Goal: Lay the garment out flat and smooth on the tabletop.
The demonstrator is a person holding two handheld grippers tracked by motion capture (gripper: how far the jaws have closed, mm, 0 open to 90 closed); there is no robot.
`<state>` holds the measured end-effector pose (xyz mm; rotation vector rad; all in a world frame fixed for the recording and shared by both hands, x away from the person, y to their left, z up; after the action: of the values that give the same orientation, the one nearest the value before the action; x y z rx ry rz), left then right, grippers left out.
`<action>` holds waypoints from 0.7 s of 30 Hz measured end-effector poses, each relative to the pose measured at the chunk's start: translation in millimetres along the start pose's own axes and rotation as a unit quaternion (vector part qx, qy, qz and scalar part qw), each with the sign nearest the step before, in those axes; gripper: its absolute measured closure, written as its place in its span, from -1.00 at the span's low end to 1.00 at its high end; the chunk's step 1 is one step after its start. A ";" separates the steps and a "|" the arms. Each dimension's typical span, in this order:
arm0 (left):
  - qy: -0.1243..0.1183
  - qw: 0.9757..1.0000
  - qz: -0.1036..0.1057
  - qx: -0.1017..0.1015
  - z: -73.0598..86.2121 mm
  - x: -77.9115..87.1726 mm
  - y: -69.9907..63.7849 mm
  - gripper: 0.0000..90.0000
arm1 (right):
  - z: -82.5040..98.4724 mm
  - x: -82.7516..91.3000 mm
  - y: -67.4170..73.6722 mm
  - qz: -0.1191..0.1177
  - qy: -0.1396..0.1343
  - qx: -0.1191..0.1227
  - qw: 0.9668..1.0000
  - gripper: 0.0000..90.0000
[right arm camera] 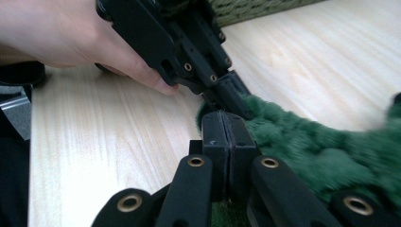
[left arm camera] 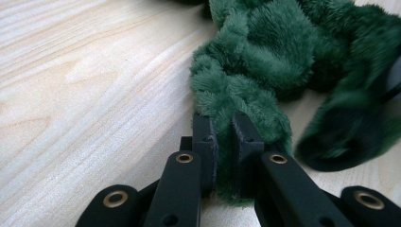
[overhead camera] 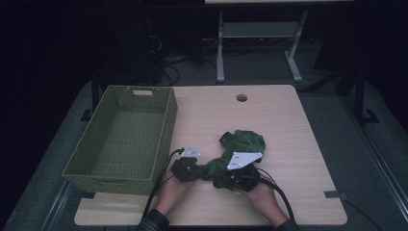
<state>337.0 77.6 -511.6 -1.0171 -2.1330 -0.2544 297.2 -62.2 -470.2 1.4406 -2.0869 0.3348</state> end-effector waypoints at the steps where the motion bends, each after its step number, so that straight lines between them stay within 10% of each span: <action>1: 0.000 1.000 0.000 0.000 0.0 0.0 0.0 0.83 | 0.0 0.0 0.0 0.000 0.000 0.000 1.000 0.97; 10: 0.004 1.000 -0.003 0.002 0.5 1.0 0.2 0.83 | 11.2 57.5 -13.3 0.035 -0.045 -0.017 0.998 0.97; 21: 0.002 1.000 0.006 0.014 0.0 2.6 1.5 0.83 | 78.5 114.1 -54.5 0.080 -0.035 -0.099 0.991 0.99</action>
<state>337.1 80.2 -510.0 -1.0129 -2.1206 -0.2189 293.6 -211.0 -472.8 1.1875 -2.2296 0.1345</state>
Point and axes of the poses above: each handheld gripper's, and its own axes: x roughly backward along the jaws, z roughly out of its underside, y roughly to its left, the point moved 6 cm from there along -x, roughly forward along the jaws, and after that the axes turned 6 degrees about -z, right-handed, at the moved point
